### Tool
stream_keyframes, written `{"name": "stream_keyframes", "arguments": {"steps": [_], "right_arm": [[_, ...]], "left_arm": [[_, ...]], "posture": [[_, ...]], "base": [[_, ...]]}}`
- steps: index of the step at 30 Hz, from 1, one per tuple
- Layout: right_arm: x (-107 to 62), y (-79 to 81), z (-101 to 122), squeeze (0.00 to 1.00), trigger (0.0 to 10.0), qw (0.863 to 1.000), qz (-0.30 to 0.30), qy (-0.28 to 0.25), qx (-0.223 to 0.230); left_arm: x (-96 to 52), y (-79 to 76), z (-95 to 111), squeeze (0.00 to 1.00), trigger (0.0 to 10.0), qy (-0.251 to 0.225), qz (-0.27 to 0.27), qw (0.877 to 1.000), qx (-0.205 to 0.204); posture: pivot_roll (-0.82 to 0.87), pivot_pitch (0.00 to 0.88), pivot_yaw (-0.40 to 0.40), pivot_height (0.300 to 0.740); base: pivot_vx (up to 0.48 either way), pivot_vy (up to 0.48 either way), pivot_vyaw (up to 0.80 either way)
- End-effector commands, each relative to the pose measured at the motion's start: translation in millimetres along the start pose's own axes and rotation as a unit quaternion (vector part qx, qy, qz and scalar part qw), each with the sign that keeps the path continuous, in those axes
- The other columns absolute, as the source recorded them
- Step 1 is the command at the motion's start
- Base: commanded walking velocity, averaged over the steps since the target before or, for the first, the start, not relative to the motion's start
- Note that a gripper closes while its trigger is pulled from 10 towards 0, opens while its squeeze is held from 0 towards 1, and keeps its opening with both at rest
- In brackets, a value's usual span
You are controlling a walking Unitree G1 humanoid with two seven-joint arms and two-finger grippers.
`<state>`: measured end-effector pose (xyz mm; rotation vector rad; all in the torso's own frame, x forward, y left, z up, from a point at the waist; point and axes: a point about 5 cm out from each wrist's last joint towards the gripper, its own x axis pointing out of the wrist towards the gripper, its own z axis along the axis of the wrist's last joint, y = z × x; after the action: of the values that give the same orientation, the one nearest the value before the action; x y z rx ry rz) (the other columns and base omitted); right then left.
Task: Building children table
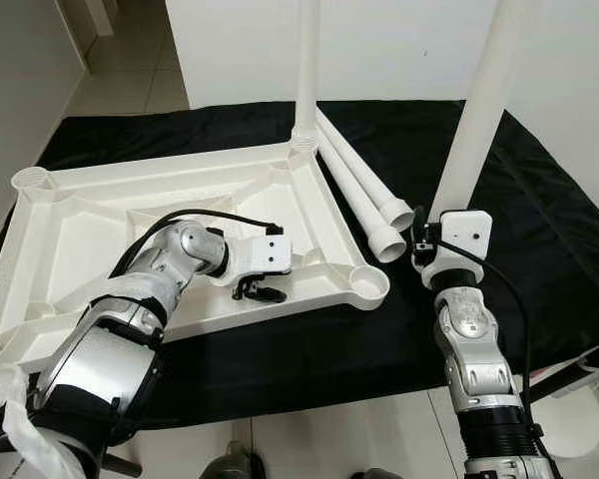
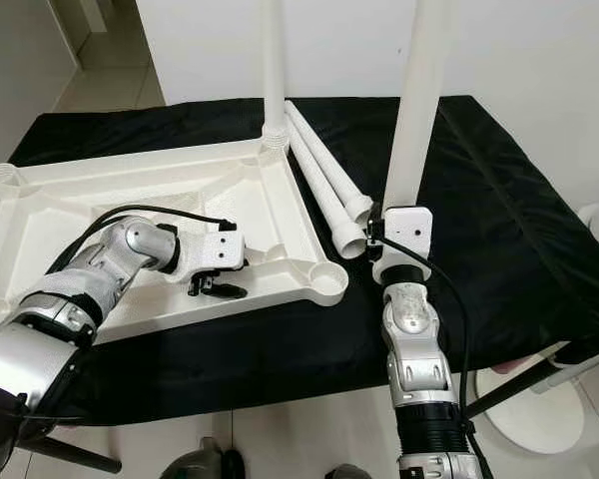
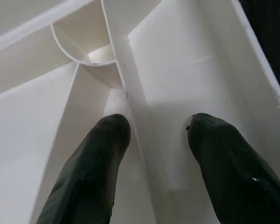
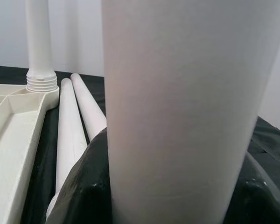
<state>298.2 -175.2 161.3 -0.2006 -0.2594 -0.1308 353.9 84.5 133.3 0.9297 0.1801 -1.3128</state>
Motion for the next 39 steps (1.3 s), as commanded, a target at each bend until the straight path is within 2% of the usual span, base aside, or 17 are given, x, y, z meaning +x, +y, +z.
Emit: {"name": "stream_keyframes", "arguments": {"steps": [1, 10, 16, 21, 25, 29, 30, 32, 33, 34, 37, 39], "right_arm": [[-0.7, -0.3, 2.7, 0.0, 10.0, 1.0, -0.001, -0.003, 0.001], [0.0, 4.6, 2.0, 0.0, 10.0, 1.0, 0.006, -0.001, 0.005], [0.9, 6.9, 1.6, 0.0, 10.0, 1.0, 0.014, 0.001, 0.007], [0.3, 12.2, 0.3, 0.0, 10.0, 0.999, 0.034, 0.004, 0.018], [-5.5, 24.1, 2.9, 0.0, 10.0, 0.995, 0.083, -0.002, 0.047], [-6.9, 25.7, 4.0, 0.0, 10.0, 0.994, 0.091, -0.005, 0.052], [-14.9, 29.1, 5.1, 0.0, 10.0, 0.991, 0.113, -0.013, 0.075], [-17.1, 29.9, 5.5, 0.0, 10.0, 0.989, 0.119, -0.016, 0.081], [-21.1, 29.0, 5.9, 0.0, 10.0, 0.989, 0.121, -0.018, 0.088], [-21.1, 29.0, 5.9, 0.0, 10.0, 0.989, 0.121, -0.018, 0.088], [-29.4, 22.7, 5.3, 0.0, 10.0, 0.988, 0.112, -0.02, 0.108], [-30.6, 21.2, 4.9, 0.0, 10.0, 0.987, 0.11, -0.02, 0.112]], "left_arm": [[15.0, -5.7, 8.1, 0.0, 10.0, -0.02, 0.04, 0.999, 0.003], [36.1, -16.2, 35.7, 0.0, 10.0, -0.078, 0.015, 0.997, 0.009], [38.5, -20.4, 35.9, 0.0, 10.0, -0.076, 0.01, 0.997, 0.025], [33.4, -19.4, 40.8, 0.0, 10.0, -0.103, -0.008, 0.995, 0.014], [18.6, -6.0, 52.7, 0.0, 10.0, -0.166, -0.005, 0.986, -0.024], [15.7, -3.5, 54.5, 0.0, 10.0, -0.178, 0.0, 0.983, -0.031], [3.4, 6.1, 54.9, 0.0, 10.0, -0.218, 0.025, 0.972, -0.079], [-0.1, 8.4, 54.9, 0.0, 10.0, -0.23, 0.032, 0.968, -0.093], [-5.1, 13.1, 55.2, 0.0, 10.0, -0.246, 0.048, 0.961, -0.117], [-5.1, 13.1, 55.2, 0.0, 10.0, -0.246, 0.048, 0.961, -0.117], [-14.2, 20.5, 54.9, 0.0, 10.0, -0.273, 0.072, 0.943, -0.176], [-15.8, 20.9, 55.0, 0.0, 10.0, -0.277, 0.07, 0.94, -0.185]], "posture": [[0.0, 0.019, 0.035, 0.74], [-0.01, 0.02, 0.028, 0.74], [-0.01, 0.021, 0.023, 0.74], [-0.01, 0.021, 0.02, 0.74], [-0.01, 0.02, 0.019, 0.74], [-0.01, 0.021, 0.023, 0.74], [-0.01, 0.022, 0.025, 0.74], [-0.01, 0.022, 0.025, 0.74], [-0.01, 0.023, 0.024, 0.74], [-0.01, 0.023, 0.024, 0.74], [0.0, 0.029, 0.014, 0.74], [0.0, 0.029, 0.014, 0.74]], "base": [[0.0, 0.0, 0.0], [0.0, 0.0, 0.0], [0.0, 0.0, 0.0], [0.0, 0.0, 0.0], [0.0, 0.0, 0.0], [0.0, 0.0, 0.0], [0.0, 0.0, 0.0], [0.0, 0.0, 0.0], [0.0, 0.0, 0.0], [0.0, 0.0, 0.0], [0.0, 0.0, 0.0], [0.0, 0.0, 0.0]]}}
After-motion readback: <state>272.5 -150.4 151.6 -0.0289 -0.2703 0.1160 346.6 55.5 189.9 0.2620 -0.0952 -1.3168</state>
